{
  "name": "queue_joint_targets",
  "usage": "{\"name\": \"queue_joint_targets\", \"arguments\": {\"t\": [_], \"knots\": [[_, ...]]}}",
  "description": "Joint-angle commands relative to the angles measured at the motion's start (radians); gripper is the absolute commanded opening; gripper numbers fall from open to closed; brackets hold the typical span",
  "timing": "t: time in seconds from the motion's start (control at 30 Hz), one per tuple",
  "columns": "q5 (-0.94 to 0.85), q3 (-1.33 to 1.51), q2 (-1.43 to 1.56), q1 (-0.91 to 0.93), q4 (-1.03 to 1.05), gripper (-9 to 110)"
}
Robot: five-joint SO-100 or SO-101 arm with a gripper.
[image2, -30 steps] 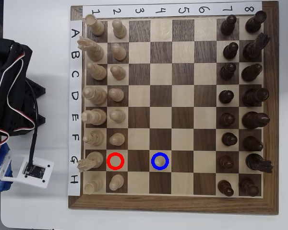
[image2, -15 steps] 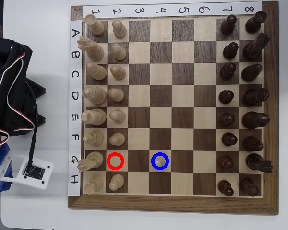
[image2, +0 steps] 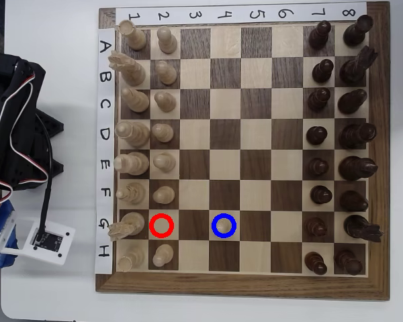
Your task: Move the piece to destination
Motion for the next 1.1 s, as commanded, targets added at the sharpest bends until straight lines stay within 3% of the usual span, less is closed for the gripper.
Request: {"name": "queue_joint_targets", "arguments": {"t": [0.0, 1.07], "knots": [[0.023, -0.008, 0.058, 0.014, -0.002, 0], [0.031, -0.008, 0.060, 0.017, 0.000, 0]]}}
